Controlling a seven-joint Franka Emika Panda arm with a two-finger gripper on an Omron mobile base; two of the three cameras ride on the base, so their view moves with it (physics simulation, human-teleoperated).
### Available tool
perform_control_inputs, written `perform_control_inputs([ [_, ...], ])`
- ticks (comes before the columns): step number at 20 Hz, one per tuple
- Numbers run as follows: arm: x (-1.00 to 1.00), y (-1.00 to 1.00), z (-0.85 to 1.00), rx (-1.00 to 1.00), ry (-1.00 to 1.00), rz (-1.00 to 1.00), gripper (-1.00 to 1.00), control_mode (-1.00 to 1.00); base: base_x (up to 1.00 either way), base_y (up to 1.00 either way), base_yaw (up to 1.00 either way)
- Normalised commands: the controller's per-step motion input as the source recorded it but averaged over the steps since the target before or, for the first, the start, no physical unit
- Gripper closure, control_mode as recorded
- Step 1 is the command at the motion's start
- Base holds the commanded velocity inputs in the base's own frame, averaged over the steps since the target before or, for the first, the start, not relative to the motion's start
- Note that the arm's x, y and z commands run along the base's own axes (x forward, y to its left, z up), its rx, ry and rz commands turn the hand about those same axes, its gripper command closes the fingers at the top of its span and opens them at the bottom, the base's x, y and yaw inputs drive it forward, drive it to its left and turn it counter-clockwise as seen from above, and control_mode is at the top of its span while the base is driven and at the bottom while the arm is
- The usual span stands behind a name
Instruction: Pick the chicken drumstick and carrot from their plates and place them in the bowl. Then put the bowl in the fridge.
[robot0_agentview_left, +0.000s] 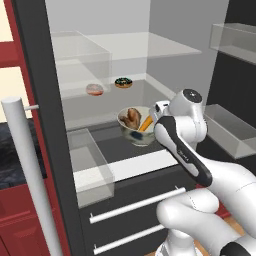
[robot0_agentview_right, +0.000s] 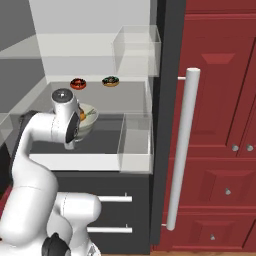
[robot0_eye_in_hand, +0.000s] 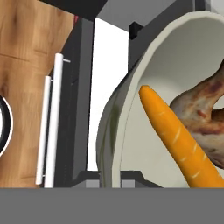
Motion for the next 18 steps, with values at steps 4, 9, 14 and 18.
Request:
perform_control_inputs([
  [4,-0.01,0.01,0.29,0.00,-0.06,-0.01,1.00,-1.00,0.00,0.00,0.00],
  [9,-0.15,0.00,0.37,0.00,-0.06,-0.01,1.00,-1.00,0.00,0.00,0.00],
  [14,-0.02,0.02,0.28,-0.09,-0.16,-0.04,1.00,-1.00,0.00,0.00,0.00],
  [18,0.09,0.06,0.31,-0.12,-0.25,-0.12,1.00,-1.00,0.00,0.00,0.00],
])
